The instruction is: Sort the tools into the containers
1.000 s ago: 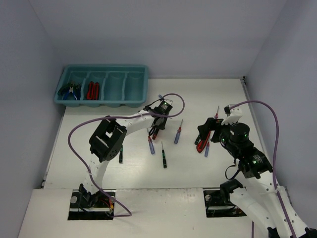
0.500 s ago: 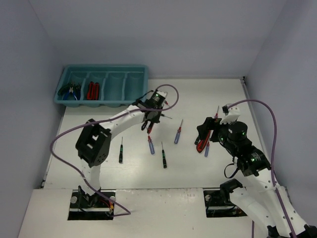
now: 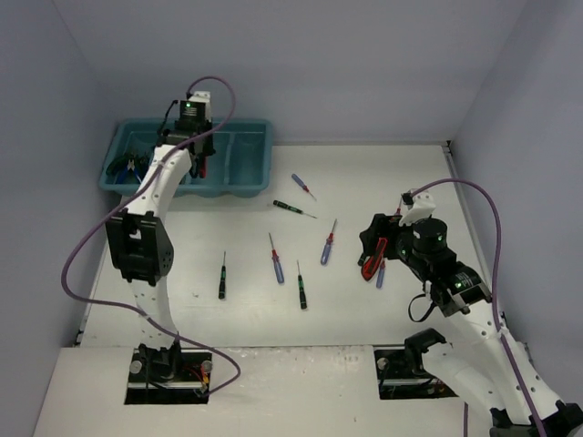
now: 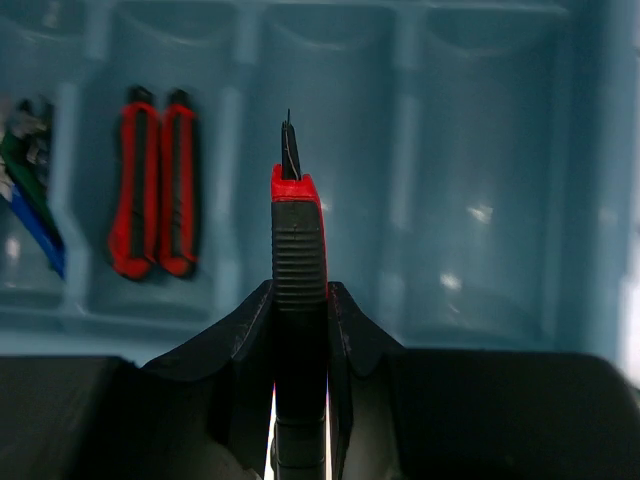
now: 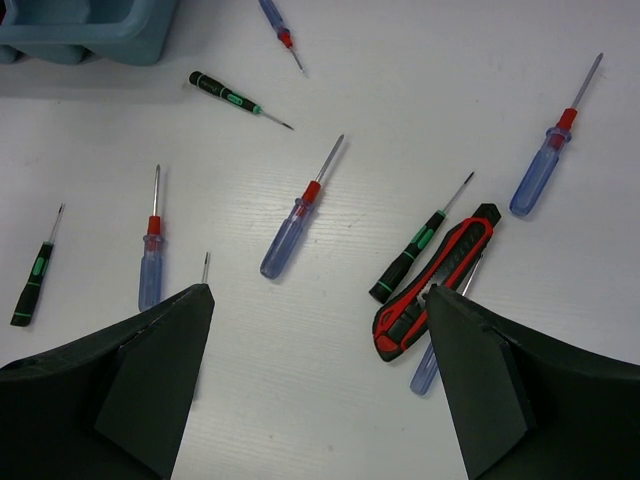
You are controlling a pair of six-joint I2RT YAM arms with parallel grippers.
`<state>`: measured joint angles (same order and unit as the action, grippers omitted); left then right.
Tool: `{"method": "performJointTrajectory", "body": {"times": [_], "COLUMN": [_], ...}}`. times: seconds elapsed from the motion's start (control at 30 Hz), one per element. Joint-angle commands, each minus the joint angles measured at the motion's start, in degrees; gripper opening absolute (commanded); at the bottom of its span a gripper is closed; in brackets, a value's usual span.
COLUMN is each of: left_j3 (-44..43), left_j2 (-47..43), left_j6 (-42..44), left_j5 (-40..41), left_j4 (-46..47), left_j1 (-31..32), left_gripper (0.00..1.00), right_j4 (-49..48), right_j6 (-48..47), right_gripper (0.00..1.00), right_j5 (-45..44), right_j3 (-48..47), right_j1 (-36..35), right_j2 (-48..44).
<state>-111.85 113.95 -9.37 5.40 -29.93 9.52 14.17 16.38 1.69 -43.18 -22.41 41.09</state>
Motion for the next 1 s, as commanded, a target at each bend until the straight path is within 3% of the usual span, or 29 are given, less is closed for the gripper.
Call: {"method": "performJointTrajectory", "body": {"times": [0.0, 0.3, 0.67, 0.8, 0.97], "left_j3": [-10.27, -18.51, -15.42, -15.51, -13.46], "left_j2": [5.38, 16.22, 20.77, 22.11, 21.52], "left_j6": [2.42, 5.08, 3.86, 2.89, 2.76], "left_j5": [-3.08, -8.39, -13.96, -15.21, -14.43], "left_j4": [0.58, 9.67, 22.18, 22.90, 23.06], "left_j1": [-5.92, -13.97, -15.40, -15.33, -15.32], "left_gripper": [0.05, 0.05, 0.09, 0.09, 0.18], "right_j4": [-2.84, -2.77, -2.84, -2.85, -2.82], "right_j6": [-0.65, -0.34, -0.65, -0.81, -1.18], "right_gripper": [0.86, 0.86, 0.86, 0.87, 0.87], "right_j5": [-1.17, -1.19, -1.16, -1.41, -1.43], "right_j3": [-2.00, -1.54, -2.46, -2.92, -3.32], "right_j1": [0.35, 0.44, 0.44, 0.44, 0.44], "right_j2": [1.86, 3.82, 7.67, 8.74, 9.60]}}
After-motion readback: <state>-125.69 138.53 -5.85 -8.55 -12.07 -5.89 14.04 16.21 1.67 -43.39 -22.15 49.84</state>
